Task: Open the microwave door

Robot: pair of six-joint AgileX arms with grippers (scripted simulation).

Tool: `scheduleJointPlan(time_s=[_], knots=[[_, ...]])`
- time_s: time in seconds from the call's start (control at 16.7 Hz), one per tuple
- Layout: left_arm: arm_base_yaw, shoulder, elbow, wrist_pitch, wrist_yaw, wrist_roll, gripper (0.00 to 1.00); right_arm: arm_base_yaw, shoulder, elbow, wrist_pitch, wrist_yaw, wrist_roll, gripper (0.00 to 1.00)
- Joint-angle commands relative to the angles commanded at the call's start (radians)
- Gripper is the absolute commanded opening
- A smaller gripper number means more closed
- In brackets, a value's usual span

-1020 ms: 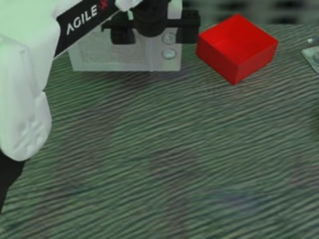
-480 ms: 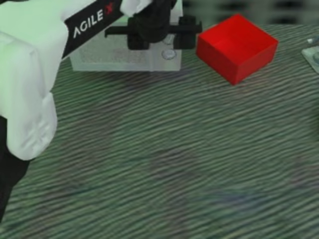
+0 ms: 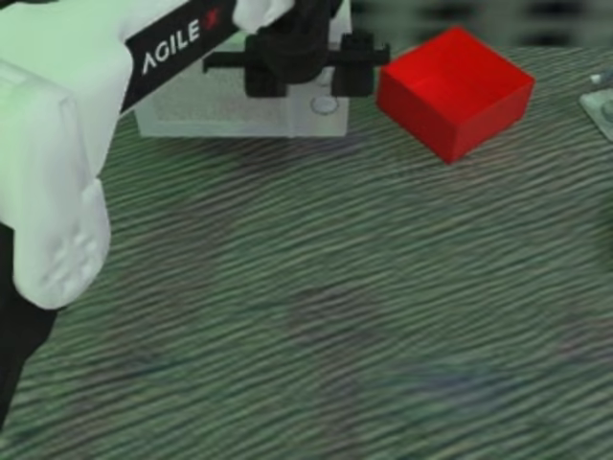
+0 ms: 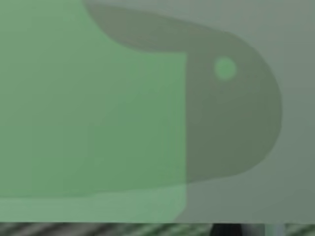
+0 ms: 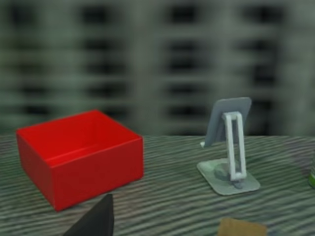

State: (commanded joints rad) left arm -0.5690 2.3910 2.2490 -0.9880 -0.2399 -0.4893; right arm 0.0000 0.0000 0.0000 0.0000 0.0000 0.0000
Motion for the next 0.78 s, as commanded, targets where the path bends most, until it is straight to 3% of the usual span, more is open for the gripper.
scheduleJointPlan(time_s=[0.36,0.78], knots=[[0.004,-0.113,-0.174,0.071,-0.032,-0.016,0.00,0.000,0.000,0.000,0.000,0.000,0.000,1.00],[0.004,-0.128,-0.191,0.081,-0.036,-0.018,0.00,0.000,0.000,0.000,0.000,0.000,0.000,1.00]])
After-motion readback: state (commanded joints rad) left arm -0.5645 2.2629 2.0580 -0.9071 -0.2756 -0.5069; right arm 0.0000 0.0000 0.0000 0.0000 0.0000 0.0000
